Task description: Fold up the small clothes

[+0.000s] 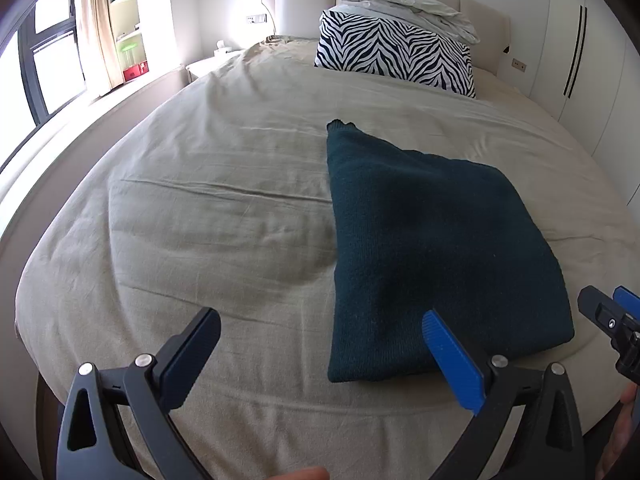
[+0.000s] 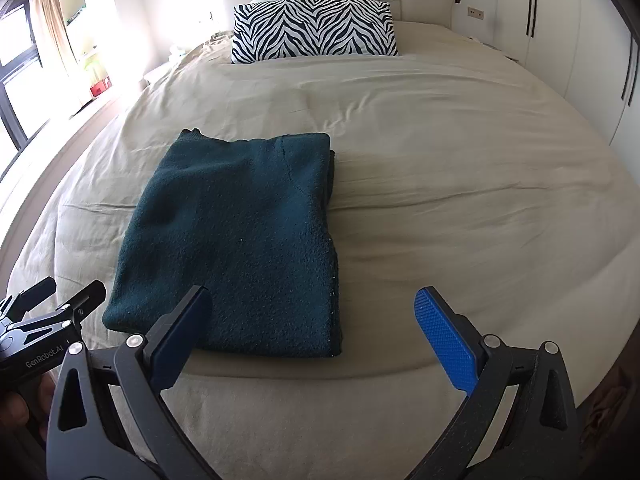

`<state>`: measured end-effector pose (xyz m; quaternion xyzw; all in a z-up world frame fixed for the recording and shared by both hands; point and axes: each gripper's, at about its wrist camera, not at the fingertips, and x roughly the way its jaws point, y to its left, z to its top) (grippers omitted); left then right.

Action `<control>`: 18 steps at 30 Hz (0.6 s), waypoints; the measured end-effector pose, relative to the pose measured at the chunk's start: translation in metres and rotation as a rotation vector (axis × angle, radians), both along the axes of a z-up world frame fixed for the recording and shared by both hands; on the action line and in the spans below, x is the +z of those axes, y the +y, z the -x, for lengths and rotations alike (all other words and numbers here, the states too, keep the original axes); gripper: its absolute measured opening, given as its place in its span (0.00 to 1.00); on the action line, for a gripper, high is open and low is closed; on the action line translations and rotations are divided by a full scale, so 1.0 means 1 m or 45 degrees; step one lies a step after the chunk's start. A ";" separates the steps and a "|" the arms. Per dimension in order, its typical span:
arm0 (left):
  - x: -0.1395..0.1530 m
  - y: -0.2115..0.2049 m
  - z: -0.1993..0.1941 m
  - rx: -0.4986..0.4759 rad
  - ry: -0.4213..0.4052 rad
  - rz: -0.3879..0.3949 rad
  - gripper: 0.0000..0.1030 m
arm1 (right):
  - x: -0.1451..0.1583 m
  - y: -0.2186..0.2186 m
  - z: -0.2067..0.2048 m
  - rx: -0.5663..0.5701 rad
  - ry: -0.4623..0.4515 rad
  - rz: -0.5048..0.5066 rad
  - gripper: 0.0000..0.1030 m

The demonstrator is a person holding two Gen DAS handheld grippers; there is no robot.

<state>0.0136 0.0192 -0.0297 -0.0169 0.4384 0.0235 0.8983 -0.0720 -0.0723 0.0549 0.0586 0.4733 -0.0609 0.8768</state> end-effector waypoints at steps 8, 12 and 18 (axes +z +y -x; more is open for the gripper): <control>0.000 -0.002 0.001 -0.004 0.003 0.001 1.00 | -0.002 -0.001 -0.001 0.003 0.009 -0.003 1.00; -0.001 -0.002 0.001 -0.001 0.005 0.002 1.00 | -0.002 -0.002 -0.001 0.003 0.011 -0.002 1.00; -0.002 -0.002 0.002 -0.001 0.008 0.004 1.00 | -0.005 -0.001 0.000 0.002 0.018 -0.004 1.00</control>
